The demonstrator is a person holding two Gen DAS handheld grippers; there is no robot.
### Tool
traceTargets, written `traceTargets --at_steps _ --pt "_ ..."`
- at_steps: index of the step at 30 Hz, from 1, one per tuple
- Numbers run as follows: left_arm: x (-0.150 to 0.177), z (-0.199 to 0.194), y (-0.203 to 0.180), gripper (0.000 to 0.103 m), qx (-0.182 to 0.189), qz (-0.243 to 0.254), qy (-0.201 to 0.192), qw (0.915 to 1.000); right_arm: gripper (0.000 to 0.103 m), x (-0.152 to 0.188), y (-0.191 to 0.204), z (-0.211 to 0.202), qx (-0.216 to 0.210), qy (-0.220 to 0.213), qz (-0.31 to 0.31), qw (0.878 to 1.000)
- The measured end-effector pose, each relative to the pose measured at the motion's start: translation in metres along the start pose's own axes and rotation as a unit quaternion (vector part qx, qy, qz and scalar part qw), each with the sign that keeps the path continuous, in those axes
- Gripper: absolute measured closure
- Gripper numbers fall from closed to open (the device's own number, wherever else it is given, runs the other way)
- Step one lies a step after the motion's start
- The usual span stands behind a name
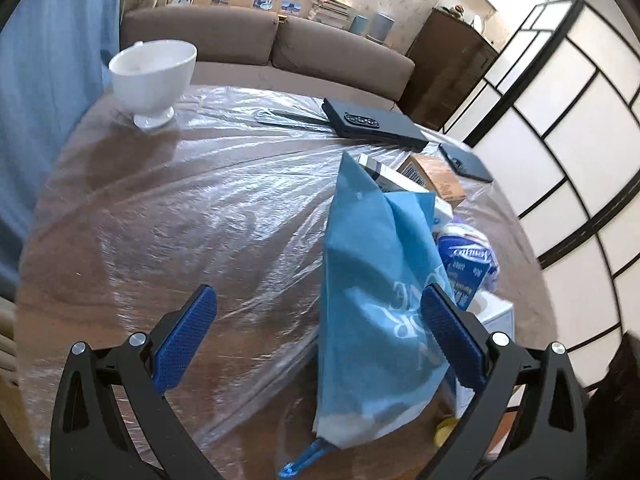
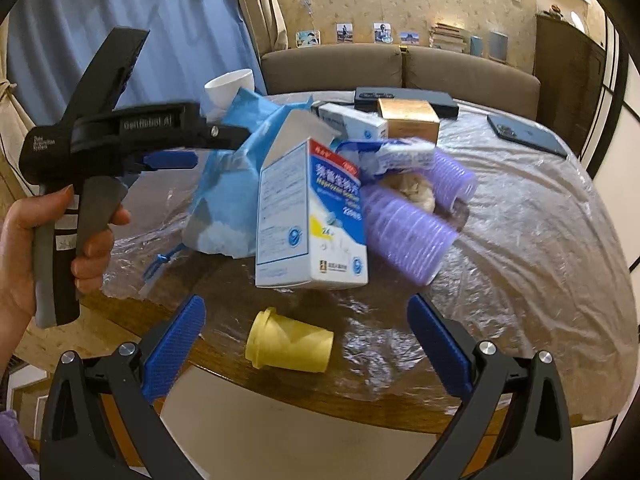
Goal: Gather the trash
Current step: 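Grasp the blue cloth bag with the left tool while the right tool grasps the yellow cup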
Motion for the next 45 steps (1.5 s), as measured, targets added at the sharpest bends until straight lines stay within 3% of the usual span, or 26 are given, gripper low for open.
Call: traceTargets --at_steps 4,10,14,19,23,25,27,29,33,39,41,45 --pt "0.002 0.006 -0.006 0.001 0.020 0.009 0.003 0.9998 0.004 0.006 0.003 0.000 -0.001 -0.005 -0.002 1.000" --pt "0.010 0.012 -0.001 0.001 0.069 -0.015 0.003 0.9975 0.016 0.013 0.004 0.005 0.005 -0.003 -0.010 1.000" --pt "0.012 0.012 0.002 0.001 0.089 -0.026 0.000 0.9957 0.031 0.020 0.001 0.007 0.000 0.009 0.001 1.000" --pt "0.014 0.007 -0.002 0.019 0.123 -0.019 -0.001 0.9923 0.056 0.024 -0.003 0.008 -0.017 0.020 0.014 1.000" --pt "0.017 0.001 -0.001 0.020 0.126 -0.030 -0.003 0.9915 0.056 0.023 -0.003 0.006 -0.015 0.021 0.013 1.000" --pt "0.017 0.000 0.000 0.013 0.120 -0.037 0.005 0.9921 0.056 0.022 -0.003 0.005 -0.013 0.019 0.010 1.000" --pt "0.017 -0.004 -0.001 0.008 0.120 -0.042 0.015 0.9917 0.052 0.021 -0.003 0.005 -0.011 0.018 0.008 1.000" --pt "0.018 -0.007 -0.004 0.007 0.120 -0.041 0.012 0.9919 0.038 0.021 -0.003 0.003 -0.009 0.012 0.005 1.000" --pt "0.023 -0.012 -0.012 0.004 0.137 -0.042 0.004 0.9897 0.035 0.021 -0.001 0.002 -0.005 0.006 -0.008 1.000" --pt "0.027 0.009 -0.021 0.003 0.104 -0.020 0.028 0.9940 0.032 0.023 0.002 0.007 0.005 0.006 -0.028 1.000" --pt "0.027 0.016 -0.017 0.003 0.097 -0.027 0.028 0.9945 0.025 0.021 0.001 0.007 0.007 0.000 -0.027 1.000" --pt "0.025 0.017 -0.014 0.003 0.079 -0.021 0.016 0.9965 0.025 0.018 0.001 0.009 -0.002 -0.001 -0.032 0.999"
Point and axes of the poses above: each gripper's, at about its wrist camera, not at the fingertips, and z roughly the way its jaws point, y to its left, x to its underside, the point moved 2 cm from there along z, roughly the way its jaws point, and after that the axes turned 15 degrees about z, right-handed, at the moved point
